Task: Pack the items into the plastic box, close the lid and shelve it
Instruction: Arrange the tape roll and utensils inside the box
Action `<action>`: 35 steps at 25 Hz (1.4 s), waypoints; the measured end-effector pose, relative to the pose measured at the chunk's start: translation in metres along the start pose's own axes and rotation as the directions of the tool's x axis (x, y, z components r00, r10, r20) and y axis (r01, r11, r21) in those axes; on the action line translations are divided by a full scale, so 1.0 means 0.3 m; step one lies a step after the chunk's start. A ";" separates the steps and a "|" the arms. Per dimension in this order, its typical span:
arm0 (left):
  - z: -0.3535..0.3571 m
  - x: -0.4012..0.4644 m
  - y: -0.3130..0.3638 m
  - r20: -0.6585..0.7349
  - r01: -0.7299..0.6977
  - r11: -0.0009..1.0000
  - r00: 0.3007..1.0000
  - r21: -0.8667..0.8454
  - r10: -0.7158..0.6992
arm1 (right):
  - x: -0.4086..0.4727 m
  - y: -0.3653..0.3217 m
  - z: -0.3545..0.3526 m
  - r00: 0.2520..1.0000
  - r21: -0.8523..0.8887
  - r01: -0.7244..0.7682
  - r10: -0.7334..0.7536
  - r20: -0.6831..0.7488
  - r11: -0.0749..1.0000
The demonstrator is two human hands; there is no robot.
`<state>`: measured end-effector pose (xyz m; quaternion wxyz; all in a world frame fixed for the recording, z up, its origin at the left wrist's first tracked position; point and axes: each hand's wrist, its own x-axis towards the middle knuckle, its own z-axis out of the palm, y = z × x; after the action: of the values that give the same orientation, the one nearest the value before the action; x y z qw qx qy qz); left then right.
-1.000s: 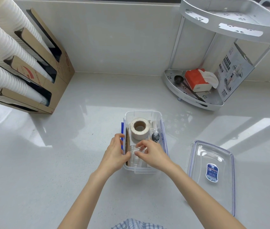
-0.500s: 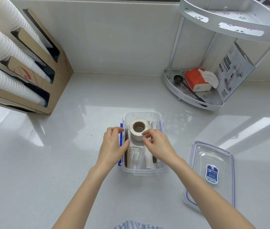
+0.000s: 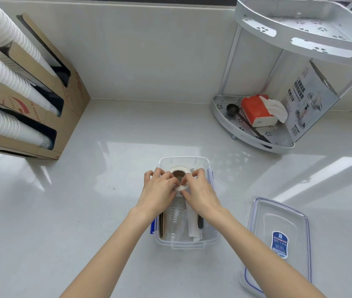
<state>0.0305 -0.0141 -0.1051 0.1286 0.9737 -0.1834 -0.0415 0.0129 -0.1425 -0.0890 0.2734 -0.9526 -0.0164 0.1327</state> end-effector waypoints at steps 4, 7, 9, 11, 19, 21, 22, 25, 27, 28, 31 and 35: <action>-0.010 0.005 -0.017 -0.066 -0.016 0.999 0.998 -0.041 0.013 | 0.008 -0.004 0.006 0.999 0.058 -0.005 0.007 -0.037 0.998; -0.016 -0.002 -0.036 -0.106 -0.029 0.999 0.994 -0.038 0.025 | 0.017 -0.014 0.016 0.998 0.127 -0.008 0.015 -0.054 0.992; -0.017 -0.010 -0.045 -0.105 -0.010 1.000 0.994 -0.030 0.006 | 0.021 -0.011 0.031 0.998 0.137 -0.023 0.032 -0.062 0.990; -0.016 -0.011 -0.050 -0.096 0.008 1.000 0.995 -0.017 -0.009 | 0.023 -0.003 0.051 0.997 0.081 -0.045 0.049 -0.059 0.996; -0.022 -0.012 -0.041 -0.079 0.024 1.000 0.997 0.012 -0.022 | 0.033 0.001 0.109 0.987 -0.190 -0.149 0.135 -0.085 0.970; -0.023 -0.013 -0.038 -0.085 0.028 0.999 0.996 0.021 -0.026 | 0.040 -0.003 0.106 0.986 -0.227 -0.160 0.146 -0.080 0.961; -0.024 -0.013 -0.038 -0.088 0.030 0.999 0.996 0.026 -0.027 | 0.044 -0.006 0.103 0.985 -0.234 -0.167 0.154 -0.075 0.958; -0.022 -0.014 -0.037 -0.082 0.035 0.998 0.996 0.051 -0.030 | 0.049 -0.012 0.097 0.982 -0.242 -0.188 0.181 -0.052 0.952; -0.020 -0.013 -0.036 -0.070 0.037 0.997 0.997 0.067 -0.033 | 0.050 -0.014 0.092 0.980 -0.247 -0.197 0.196 -0.031 0.949; -0.019 -0.012 -0.034 -0.060 0.037 0.997 0.998 0.071 -0.033 | 0.049 -0.014 0.088 0.980 -0.254 -0.195 0.198 -0.016 0.947; -0.015 -0.009 -0.026 -0.036 0.032 0.996 0.999 0.089 -0.029 | 0.044 -0.020 0.069 0.980 -0.271 -0.178 0.196 0.042 0.946; -0.013 -0.012 -0.013 -0.011 0.046 0.995 0.999 0.087 -0.045 | 0.015 -0.022 0.009 0.991 -0.218 -0.124 0.130 0.013 0.968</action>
<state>0.0291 -0.0085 -0.1022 0.0856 0.9825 -0.1621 -0.0319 0.0167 -0.1351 -0.0887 0.1584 -0.9739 0.0263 0.1602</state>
